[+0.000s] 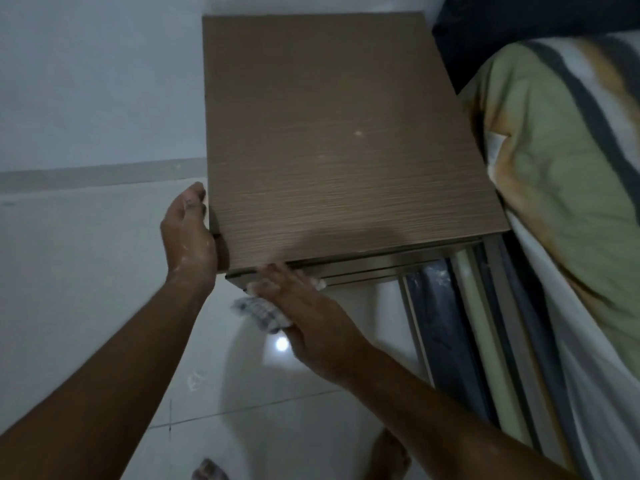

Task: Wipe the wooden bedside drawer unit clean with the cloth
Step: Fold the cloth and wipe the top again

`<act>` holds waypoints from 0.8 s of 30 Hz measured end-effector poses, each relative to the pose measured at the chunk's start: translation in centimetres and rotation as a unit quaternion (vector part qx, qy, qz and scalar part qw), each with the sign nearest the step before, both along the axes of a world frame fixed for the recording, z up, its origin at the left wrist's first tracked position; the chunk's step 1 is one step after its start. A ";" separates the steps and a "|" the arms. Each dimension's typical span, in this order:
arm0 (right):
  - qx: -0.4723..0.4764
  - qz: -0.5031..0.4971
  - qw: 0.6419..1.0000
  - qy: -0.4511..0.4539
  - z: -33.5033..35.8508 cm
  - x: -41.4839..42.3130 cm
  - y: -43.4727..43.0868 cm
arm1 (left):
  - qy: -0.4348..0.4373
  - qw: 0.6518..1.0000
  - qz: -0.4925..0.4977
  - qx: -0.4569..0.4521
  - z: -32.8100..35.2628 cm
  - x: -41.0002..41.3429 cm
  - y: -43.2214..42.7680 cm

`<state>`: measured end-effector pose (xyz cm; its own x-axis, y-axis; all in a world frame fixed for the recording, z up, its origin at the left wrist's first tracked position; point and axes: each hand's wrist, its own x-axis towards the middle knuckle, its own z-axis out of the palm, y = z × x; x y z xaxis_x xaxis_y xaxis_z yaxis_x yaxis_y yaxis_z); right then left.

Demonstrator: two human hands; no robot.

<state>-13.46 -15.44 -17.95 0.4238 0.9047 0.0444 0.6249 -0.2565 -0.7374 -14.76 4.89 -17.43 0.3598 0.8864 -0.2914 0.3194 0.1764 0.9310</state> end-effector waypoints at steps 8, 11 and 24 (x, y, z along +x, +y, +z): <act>0.116 -0.448 0.885 0.051 5.2 9.8 -5.9 | -0.129 0.980 -0.039 0.147 5.0 3.5 -7.8; 0.162 -0.517 0.840 0.030 5.6 15.5 -7.0 | -0.114 0.981 -0.106 0.113 5.4 6.0 -11.4; -0.115 -0.325 0.938 0.004 1.9 22.6 -12.3 | 0.215 0.600 -0.649 0.416 1.2 12.0 -21.3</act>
